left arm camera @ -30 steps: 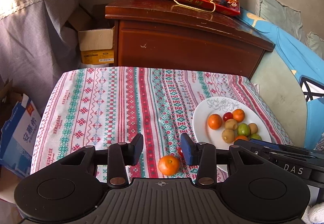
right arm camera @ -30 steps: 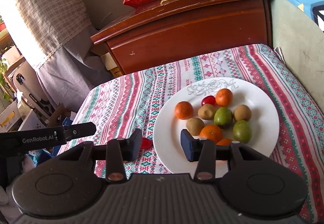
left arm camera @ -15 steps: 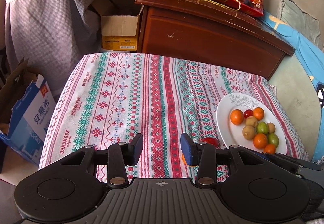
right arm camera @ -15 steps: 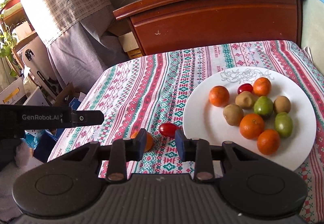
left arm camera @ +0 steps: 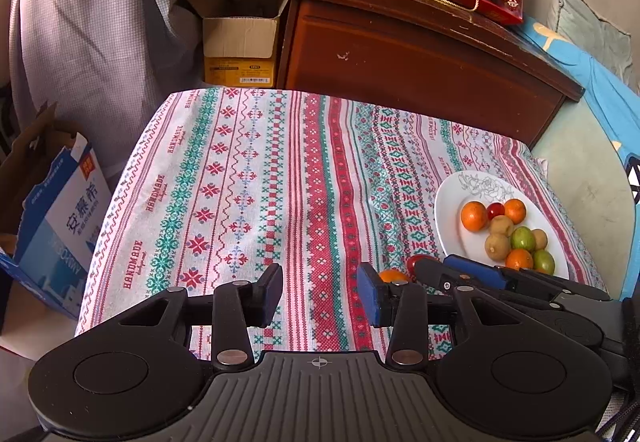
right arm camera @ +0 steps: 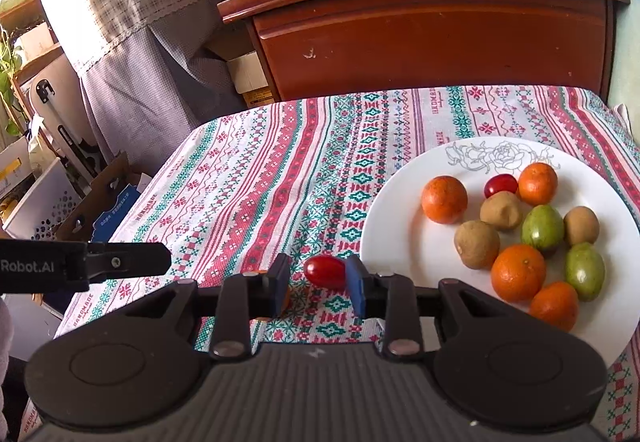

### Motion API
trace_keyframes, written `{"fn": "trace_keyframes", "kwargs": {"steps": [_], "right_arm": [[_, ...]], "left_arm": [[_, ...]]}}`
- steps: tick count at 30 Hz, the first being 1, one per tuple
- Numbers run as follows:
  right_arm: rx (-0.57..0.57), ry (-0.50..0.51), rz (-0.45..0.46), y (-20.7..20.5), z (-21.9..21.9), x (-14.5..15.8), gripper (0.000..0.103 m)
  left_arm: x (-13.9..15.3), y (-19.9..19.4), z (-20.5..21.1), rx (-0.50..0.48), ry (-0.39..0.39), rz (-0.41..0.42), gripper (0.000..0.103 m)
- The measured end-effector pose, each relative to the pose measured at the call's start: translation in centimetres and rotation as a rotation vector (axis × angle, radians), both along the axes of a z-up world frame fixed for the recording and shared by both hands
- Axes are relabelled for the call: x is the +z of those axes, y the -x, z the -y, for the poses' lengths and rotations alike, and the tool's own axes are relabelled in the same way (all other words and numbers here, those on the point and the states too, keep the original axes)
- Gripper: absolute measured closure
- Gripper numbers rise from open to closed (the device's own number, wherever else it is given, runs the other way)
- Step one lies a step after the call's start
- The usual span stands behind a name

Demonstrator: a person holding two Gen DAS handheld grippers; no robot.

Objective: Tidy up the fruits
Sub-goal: 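Move the left tool to the last mandarin while the right tool approaches a cherry tomato, then close the left tool on the mandarin while the right tool grasps the tomato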

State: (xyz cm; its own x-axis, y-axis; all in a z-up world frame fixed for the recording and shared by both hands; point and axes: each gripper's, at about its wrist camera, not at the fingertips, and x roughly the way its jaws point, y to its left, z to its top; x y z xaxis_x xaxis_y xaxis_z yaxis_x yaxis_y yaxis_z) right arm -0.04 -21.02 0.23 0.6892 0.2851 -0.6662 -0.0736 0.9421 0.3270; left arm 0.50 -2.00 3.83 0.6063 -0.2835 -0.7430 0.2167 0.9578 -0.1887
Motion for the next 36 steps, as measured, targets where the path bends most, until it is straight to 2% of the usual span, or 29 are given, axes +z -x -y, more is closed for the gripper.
{"fn": "trace_keyframes", "kwargs": {"steps": [6, 16, 22, 31, 36], "right_arm": [[0.017, -0.021, -0.012, -0.3, -0.3, -0.1, 0.072], [0.005, 0.037, -0.01, -1.2, -1.0, -0.9, 0.072], [0.008, 0.049, -0.012, -1.1, -1.1, -1.0, 0.08], [-0.006, 0.016, -0.007, -0.5, -0.4, -0.4, 0.08], [-0.002, 0.002, 0.001, 0.4, 0.2, 0.1, 0.08]], "left_arm": [[-0.1, 0.0, -0.4, 0.003, 0.0, -0.003, 0.063], [-0.3, 0.0, -0.8, 0.009, 0.0, -0.015, 0.063], [-0.5, 0.0, -0.5, -0.004, 0.0, -0.024, 0.063], [-0.9, 0.0, -0.3, -0.022, -0.013, -0.025, 0.063], [-1.6, 0.2, 0.7, -0.064, -0.025, -0.024, 0.063]]}}
